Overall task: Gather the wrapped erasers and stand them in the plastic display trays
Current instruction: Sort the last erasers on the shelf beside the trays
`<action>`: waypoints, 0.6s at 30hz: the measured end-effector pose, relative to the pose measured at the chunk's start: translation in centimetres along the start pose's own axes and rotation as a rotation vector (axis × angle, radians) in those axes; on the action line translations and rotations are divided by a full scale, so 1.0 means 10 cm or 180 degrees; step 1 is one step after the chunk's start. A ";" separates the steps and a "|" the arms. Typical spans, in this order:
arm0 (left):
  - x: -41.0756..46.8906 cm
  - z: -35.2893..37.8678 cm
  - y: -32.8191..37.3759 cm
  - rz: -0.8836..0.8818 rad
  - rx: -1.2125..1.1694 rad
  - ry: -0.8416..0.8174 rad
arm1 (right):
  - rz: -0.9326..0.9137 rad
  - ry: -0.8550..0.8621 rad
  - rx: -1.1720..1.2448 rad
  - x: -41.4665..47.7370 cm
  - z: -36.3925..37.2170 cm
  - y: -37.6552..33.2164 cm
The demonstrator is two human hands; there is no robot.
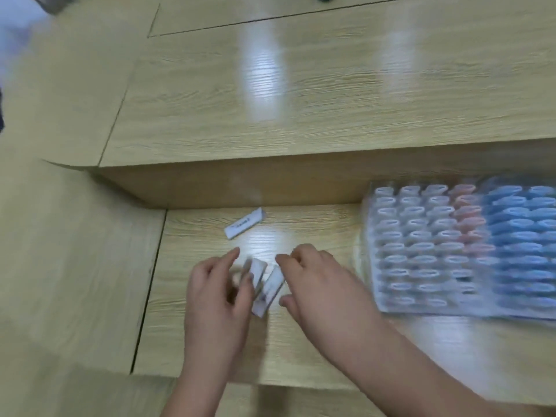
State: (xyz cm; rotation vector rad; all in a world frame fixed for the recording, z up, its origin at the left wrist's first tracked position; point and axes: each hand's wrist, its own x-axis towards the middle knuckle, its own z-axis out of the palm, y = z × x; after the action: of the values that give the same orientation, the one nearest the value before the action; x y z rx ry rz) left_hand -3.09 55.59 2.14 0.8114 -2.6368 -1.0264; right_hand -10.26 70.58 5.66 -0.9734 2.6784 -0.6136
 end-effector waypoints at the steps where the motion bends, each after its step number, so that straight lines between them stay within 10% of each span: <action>1: 0.07 -0.01 -0.05 0.0061 0.0179 -0.0242 | 0.0060 -0.0129 -0.0104 0.09 0.10 0.00; 6: 0.22 -0.01 -0.09 0.0721 0.0901 -0.0673 | 0.0145 -0.0254 -0.0283 0.25 0.23 0.08; 18: 0.17 0.07 -0.02 0.0189 0.0120 -0.0260 | -0.0044 -0.0450 0.0039 0.34 0.22 0.15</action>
State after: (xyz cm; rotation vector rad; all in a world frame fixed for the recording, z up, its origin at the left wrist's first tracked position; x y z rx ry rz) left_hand -4.69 54.92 1.43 0.7087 -2.7386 -1.0187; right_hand -12.94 68.75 2.79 -0.9939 2.5438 -0.5418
